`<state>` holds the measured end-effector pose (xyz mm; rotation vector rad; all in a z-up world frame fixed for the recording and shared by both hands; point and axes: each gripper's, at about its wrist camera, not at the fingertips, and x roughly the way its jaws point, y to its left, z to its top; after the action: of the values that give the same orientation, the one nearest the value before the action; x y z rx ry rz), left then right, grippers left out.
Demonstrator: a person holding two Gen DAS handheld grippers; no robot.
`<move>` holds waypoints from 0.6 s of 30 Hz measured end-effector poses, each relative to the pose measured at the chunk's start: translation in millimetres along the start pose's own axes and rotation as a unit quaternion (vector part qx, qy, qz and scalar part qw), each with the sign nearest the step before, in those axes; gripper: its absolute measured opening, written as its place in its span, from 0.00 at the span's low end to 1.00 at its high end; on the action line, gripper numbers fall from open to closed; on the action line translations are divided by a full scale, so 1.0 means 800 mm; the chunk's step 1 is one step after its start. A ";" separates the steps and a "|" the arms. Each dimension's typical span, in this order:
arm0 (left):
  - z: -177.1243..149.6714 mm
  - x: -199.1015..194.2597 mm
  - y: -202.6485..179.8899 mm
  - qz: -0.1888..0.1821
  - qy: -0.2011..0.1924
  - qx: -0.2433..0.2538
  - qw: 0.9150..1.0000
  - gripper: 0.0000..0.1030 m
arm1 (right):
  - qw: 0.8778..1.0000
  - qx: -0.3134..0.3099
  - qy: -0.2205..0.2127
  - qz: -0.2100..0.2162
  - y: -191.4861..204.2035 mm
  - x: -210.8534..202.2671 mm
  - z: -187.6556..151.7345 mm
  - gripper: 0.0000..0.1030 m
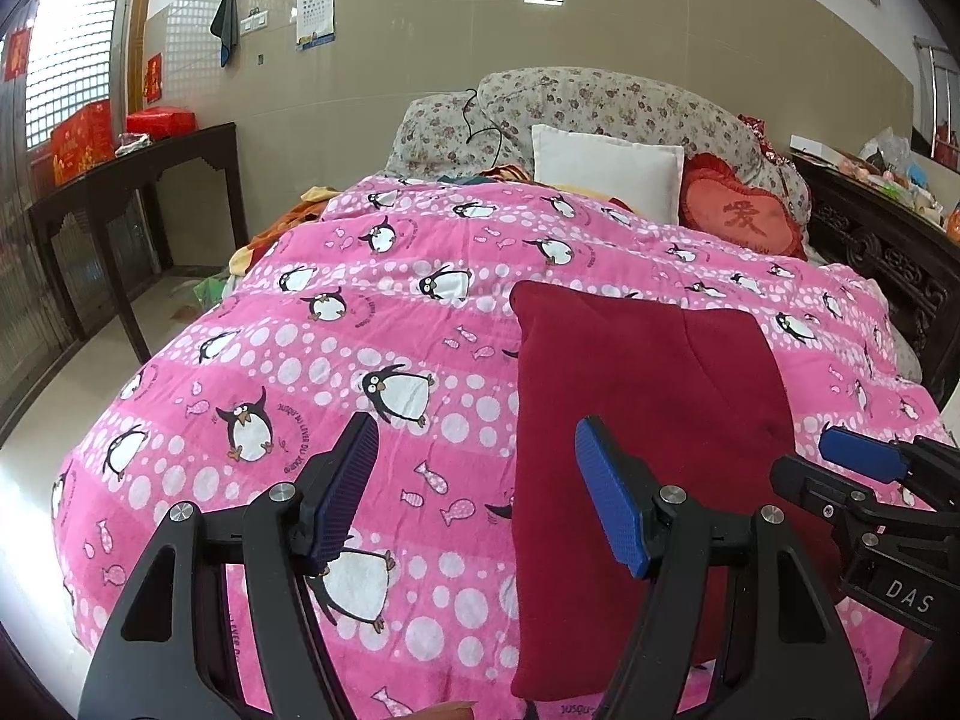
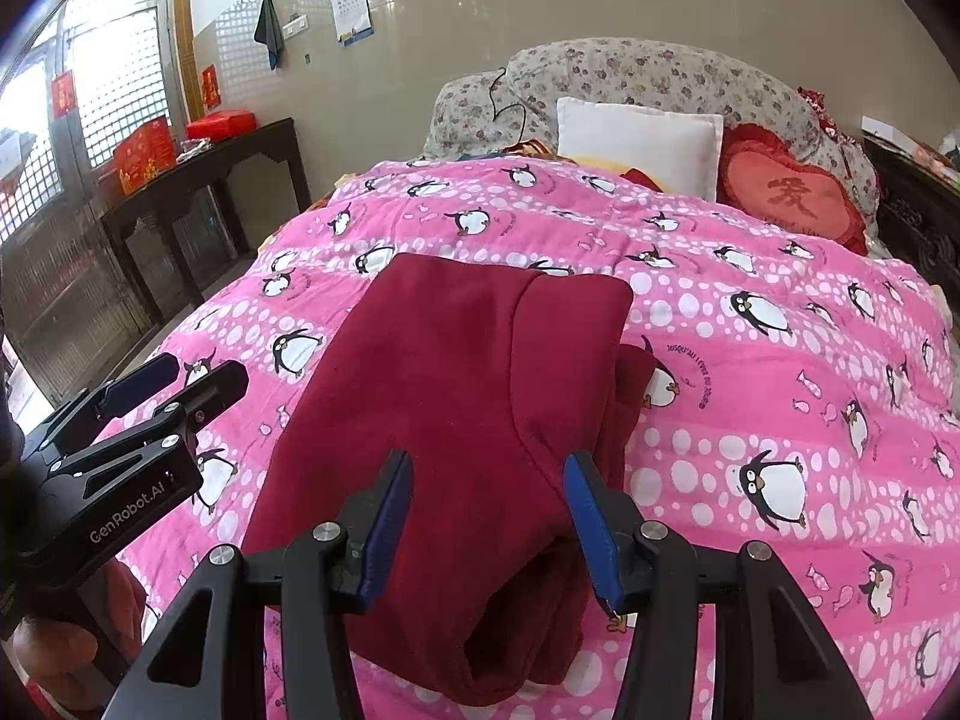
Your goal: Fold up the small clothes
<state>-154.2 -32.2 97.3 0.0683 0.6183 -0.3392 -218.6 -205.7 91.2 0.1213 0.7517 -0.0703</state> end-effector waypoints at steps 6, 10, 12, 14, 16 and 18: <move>0.000 0.001 -0.004 0.001 0.001 0.004 1.000 0.67 | 1.000 0.000 0.000 0.000 0.000 0.000 -0.001 0.49; 0.000 0.002 -0.007 0.001 0.001 0.009 1.000 0.67 | 1.000 0.000 -0.002 0.001 -0.001 -0.001 0.001 0.49; 0.000 0.002 -0.008 0.001 0.001 0.011 1.000 0.67 | 1.000 -0.001 -0.001 0.000 -0.001 -0.001 0.001 0.49; 0.000 0.002 -0.008 0.002 0.001 0.010 1.000 0.67 | 1.000 -0.001 -0.001 0.001 -0.001 -0.001 0.001 0.49; 0.000 0.001 -0.008 0.001 0.001 0.010 1.000 0.67 | 1.000 -0.001 0.000 0.000 -0.001 0.000 0.001 0.49; 0.000 0.001 -0.008 0.002 0.001 0.009 1.000 0.67 | 1.000 -0.001 0.001 0.001 -0.001 0.000 0.002 0.49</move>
<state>-155.6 -38.9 96.7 0.0875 0.6166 -0.3419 -217.7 -206.6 92.6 0.1195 0.7538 -0.0680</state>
